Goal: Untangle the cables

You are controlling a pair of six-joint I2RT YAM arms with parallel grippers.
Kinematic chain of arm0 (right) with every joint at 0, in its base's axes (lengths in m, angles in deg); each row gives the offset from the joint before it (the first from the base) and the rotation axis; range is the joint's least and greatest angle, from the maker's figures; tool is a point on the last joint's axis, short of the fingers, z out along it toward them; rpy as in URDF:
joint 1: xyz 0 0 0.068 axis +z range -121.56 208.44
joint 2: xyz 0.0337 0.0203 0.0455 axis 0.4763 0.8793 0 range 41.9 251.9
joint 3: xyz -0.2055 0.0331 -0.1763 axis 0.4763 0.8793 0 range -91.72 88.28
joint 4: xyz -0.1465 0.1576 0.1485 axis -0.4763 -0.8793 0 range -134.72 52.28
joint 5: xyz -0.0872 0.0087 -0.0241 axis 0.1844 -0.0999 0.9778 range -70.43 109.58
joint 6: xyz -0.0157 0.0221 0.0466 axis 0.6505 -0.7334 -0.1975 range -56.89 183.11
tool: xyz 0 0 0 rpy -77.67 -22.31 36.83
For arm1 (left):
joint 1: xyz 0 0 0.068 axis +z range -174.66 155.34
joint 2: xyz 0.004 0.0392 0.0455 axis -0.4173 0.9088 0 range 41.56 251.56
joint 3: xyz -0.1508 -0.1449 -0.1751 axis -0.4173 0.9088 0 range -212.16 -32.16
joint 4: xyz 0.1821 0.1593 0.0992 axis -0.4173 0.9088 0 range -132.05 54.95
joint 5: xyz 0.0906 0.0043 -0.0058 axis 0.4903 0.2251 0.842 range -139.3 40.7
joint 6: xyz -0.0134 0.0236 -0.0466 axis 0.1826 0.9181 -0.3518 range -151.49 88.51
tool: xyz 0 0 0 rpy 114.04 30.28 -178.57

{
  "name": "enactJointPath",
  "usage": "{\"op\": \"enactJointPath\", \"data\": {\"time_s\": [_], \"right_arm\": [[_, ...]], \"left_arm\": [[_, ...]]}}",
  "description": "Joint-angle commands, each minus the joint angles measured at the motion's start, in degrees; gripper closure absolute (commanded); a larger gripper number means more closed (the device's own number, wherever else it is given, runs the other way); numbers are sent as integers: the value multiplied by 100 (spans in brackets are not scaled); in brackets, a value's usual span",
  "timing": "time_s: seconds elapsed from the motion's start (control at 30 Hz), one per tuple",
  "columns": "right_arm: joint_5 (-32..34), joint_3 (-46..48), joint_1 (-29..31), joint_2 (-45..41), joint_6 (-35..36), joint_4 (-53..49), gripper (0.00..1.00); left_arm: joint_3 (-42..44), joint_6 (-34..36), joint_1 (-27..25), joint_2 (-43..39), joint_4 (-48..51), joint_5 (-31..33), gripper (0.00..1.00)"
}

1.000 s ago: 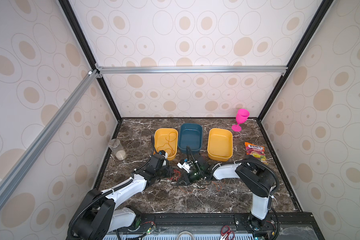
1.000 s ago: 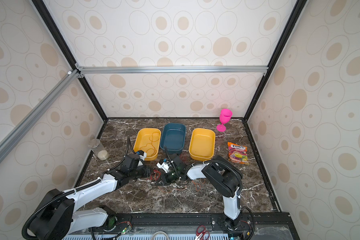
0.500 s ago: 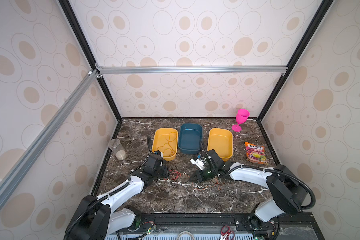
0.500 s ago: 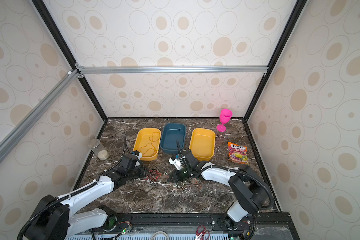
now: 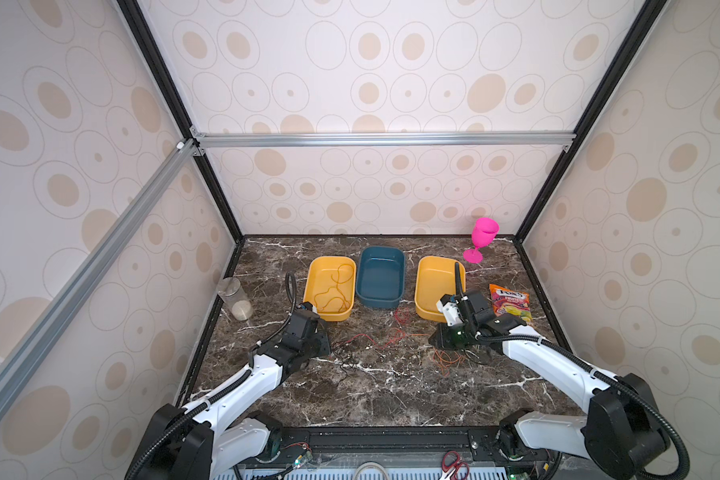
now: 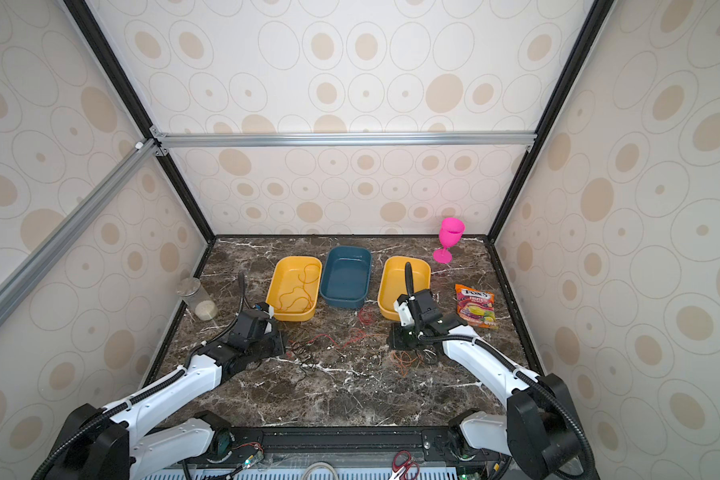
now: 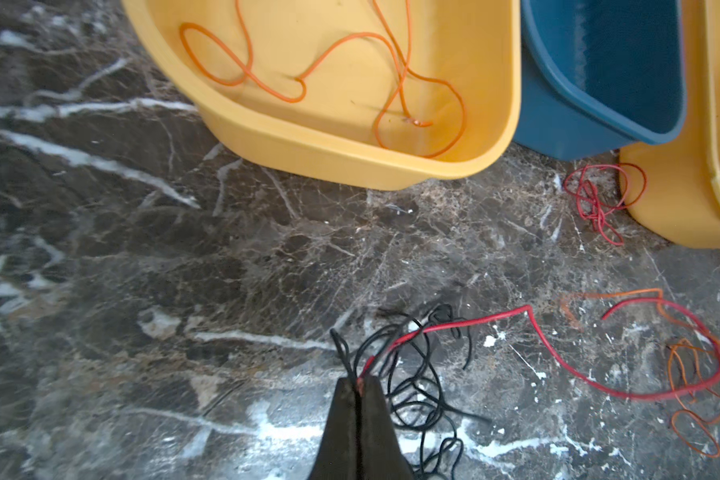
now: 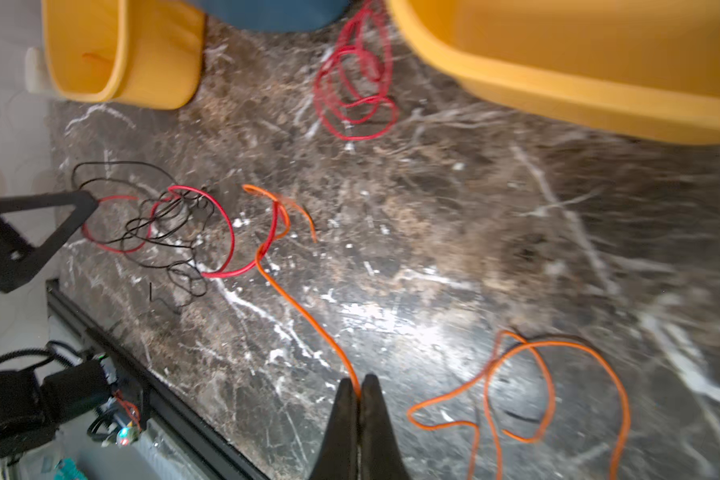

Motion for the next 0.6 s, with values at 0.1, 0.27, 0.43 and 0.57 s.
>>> {"op": "enactJointPath", "data": {"time_s": [0.1, 0.27, 0.43, 0.57], "right_arm": [[697, -324, -783, -219, 42, -1071, 100], [1314, -445, -1007, -463, 30, -1462, 100], [1453, -404, -1496, -660, -6, -1658, 100], [546, -400, -1782, -723, 169, -1532, 100]], "left_arm": [[-12, -403, 333, -215, 709, 561, 100], [-23, -511, 407, -367, 933, 797, 100], [-19, -635, 606, -593, 1179, 1009, 100], [121, -644, 687, -753, 962, 697, 100]]}}
